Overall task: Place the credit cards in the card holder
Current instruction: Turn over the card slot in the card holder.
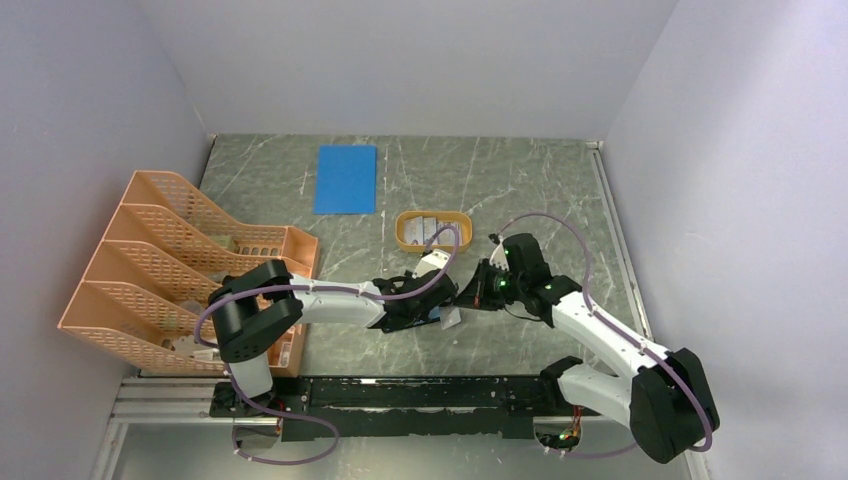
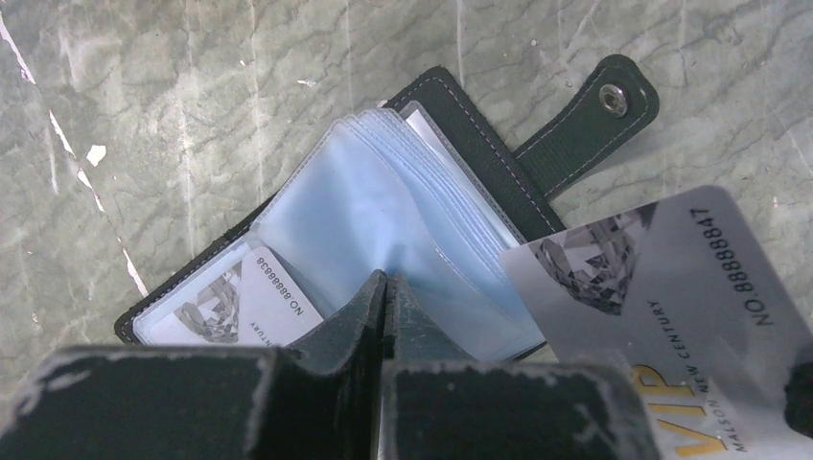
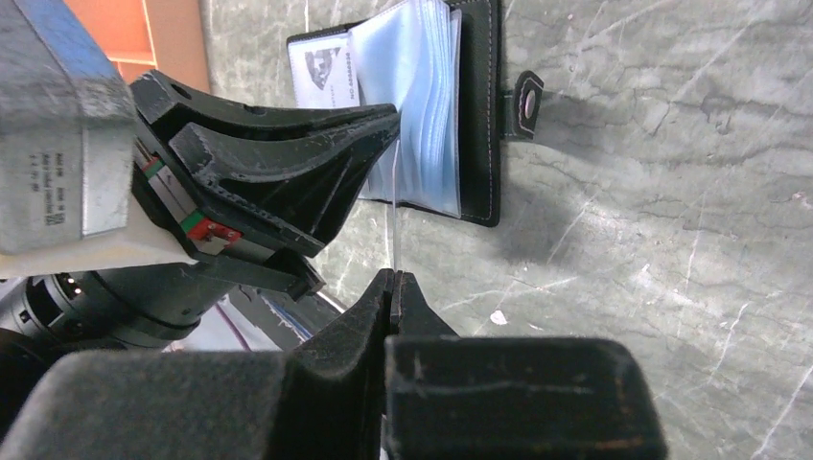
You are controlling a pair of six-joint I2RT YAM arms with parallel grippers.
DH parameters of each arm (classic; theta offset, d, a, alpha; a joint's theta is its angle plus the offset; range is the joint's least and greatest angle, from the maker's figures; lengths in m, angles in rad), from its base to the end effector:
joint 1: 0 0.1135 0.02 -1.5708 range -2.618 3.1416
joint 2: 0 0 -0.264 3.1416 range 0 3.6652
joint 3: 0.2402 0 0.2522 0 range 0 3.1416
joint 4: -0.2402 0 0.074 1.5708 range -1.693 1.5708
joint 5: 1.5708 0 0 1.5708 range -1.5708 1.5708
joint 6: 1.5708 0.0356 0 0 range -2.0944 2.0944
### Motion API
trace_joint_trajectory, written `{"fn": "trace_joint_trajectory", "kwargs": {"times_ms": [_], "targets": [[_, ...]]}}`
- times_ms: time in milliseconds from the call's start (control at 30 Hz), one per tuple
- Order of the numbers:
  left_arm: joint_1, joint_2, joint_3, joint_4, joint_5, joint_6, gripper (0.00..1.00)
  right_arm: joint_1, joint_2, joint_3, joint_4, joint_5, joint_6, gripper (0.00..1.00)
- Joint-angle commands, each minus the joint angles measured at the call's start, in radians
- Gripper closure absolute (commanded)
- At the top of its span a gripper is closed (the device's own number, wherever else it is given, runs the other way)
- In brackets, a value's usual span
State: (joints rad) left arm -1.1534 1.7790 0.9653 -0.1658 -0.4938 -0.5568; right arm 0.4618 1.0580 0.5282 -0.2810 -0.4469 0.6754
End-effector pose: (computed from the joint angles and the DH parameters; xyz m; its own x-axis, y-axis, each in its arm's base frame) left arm 0.1553 -0.3087 0.1475 -0.6545 0.3280 -0.6812 0.4146 0.9092 0.0395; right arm 0.1769 0.1052 0.1946 -0.9243 0.1698 -0.3418 -0.1159 0.7285 0.6752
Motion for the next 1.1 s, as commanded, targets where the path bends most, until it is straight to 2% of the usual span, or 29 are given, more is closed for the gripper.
{"fn": "trace_joint_trajectory", "kwargs": {"times_ms": [0, 767, 967, 1067], "targets": [[0.005, 0.033, -0.057, -0.137, 0.019, -0.009, 0.95, 0.017, 0.003, -0.024, 0.036, -0.014, 0.012, 1.0], [0.006, 0.02, -0.047, -0.143, 0.016, -0.007, 0.95, 0.042, 0.083, -0.058, 0.121, -0.032, 0.023, 1.0], [0.006, 0.022, -0.062, -0.14, 0.014, -0.011, 0.95, 0.037, -0.016, 0.004, 0.006, 0.087, -0.019, 1.0], [0.006, 0.022, -0.069, -0.135, 0.013, -0.012, 0.95, 0.034, -0.029, 0.021, -0.048, 0.091, -0.04, 1.0]]}}
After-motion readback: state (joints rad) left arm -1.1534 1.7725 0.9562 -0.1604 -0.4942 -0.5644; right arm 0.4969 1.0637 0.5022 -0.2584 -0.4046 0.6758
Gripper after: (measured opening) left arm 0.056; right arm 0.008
